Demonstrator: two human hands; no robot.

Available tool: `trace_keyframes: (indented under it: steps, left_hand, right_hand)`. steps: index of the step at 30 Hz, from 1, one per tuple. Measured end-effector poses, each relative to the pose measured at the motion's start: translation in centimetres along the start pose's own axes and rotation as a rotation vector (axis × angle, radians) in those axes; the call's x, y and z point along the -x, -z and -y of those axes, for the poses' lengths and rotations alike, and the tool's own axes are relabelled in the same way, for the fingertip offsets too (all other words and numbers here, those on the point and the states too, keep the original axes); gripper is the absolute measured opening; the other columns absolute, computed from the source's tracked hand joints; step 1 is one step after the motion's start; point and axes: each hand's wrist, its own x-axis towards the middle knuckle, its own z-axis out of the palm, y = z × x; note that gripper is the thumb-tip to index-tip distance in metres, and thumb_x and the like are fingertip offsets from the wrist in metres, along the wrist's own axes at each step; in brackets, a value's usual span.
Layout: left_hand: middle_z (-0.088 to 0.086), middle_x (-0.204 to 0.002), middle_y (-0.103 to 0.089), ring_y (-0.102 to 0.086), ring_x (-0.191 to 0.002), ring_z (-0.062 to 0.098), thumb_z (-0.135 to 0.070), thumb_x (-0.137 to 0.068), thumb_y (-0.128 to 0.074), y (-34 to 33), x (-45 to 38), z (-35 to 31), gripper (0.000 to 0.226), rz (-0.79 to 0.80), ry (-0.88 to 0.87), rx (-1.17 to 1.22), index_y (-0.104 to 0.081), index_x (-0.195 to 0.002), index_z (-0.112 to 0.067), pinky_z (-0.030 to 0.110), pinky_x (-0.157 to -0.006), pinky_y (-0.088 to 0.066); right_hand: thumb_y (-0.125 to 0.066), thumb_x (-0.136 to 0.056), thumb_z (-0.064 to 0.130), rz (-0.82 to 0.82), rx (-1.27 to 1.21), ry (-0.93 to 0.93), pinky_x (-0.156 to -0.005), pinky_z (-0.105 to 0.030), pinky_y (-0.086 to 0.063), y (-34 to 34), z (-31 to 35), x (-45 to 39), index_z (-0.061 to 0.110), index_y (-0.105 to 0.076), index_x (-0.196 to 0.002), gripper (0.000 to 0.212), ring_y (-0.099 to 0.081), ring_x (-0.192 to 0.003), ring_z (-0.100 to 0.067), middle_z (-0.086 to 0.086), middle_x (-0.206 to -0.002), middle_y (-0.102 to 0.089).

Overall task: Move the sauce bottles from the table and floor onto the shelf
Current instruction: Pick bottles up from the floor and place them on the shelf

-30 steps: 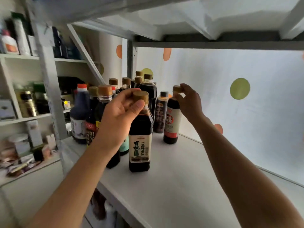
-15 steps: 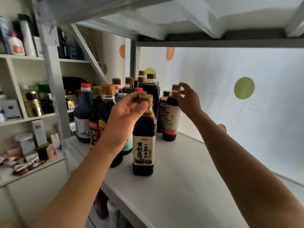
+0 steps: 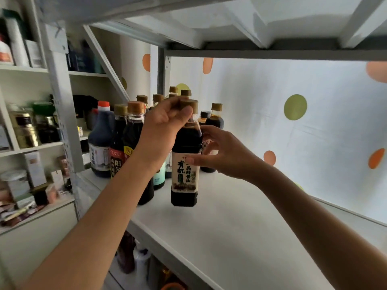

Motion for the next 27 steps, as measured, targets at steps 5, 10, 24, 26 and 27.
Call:
trace_keyframes:
  steps: [5,10,24,26,27]
  left_hand:
    - [0.007,-0.107,-0.072,-0.067,-0.104,0.023,-0.022,-0.092,-0.063,-0.5,-0.9,-0.5,0.03,0.018,-0.038,0.008,-0.063,-0.119,-0.008,0.048,-0.1,-0.049]
    - [-0.005,-0.132,-0.06,-0.055,-0.123,0.007,-0.038,-0.094,-0.059,-0.2,-1.7,-0.8,0.048,0.03,-0.123,-0.195,-0.05,-0.137,-0.019,0.037,-0.107,-0.043]
    - [-0.003,-0.132,-0.058,-0.048,-0.126,0.01,-0.016,-0.097,-0.053,2.4,3.5,2.5,0.033,0.143,-0.418,-0.878,-0.057,-0.13,-0.016,0.027,-0.108,-0.037]
    - [0.002,-0.12,-0.064,-0.056,-0.114,0.013,-0.01,-0.095,-0.054,2.6,3.9,2.2,0.032,0.114,-0.499,-0.939,-0.057,-0.127,-0.012,0.021,-0.098,-0.041]
    - [0.003,-0.116,-0.065,-0.057,-0.11,0.013,-0.009,-0.094,-0.054,2.8,4.2,2.2,0.031,0.104,-0.503,-0.958,-0.058,-0.125,-0.012,0.019,-0.094,-0.041]
  right_hand:
    - [-0.086,-0.074,0.024,-0.102,-0.086,0.028,-0.062,-0.018,-0.053,1.2,0.9,0.1,0.02,-0.068,-0.108,0.038,-0.07,-0.082,-0.01,0.006,-0.096,-0.073]
    - [-0.086,-0.069,0.034,-0.229,0.02,-0.042,-0.069,-0.046,-0.061,1.3,0.2,-1.8,0.015,-0.072,-0.101,0.039,-0.071,-0.08,-0.016,0.004,-0.089,-0.074]
    - [-0.08,-0.073,0.043,-0.433,0.311,-0.233,-0.057,-0.023,-0.041,-1.4,-6.5,-7.9,0.023,-0.072,-0.089,0.027,-0.063,-0.075,-0.01,0.005,-0.085,-0.068]
    - [-0.081,-0.073,0.041,-0.455,0.301,-0.249,-0.057,-0.022,-0.043,-1.3,-6.9,-8.4,0.021,-0.074,-0.097,0.032,-0.064,-0.077,-0.012,0.003,-0.091,-0.07]
    - [-0.081,-0.073,0.039,-0.459,0.295,-0.247,-0.056,-0.022,-0.042,-1.4,-7.1,-8.5,0.019,-0.074,-0.098,0.032,-0.064,-0.078,-0.012,0.002,-0.091,-0.07]
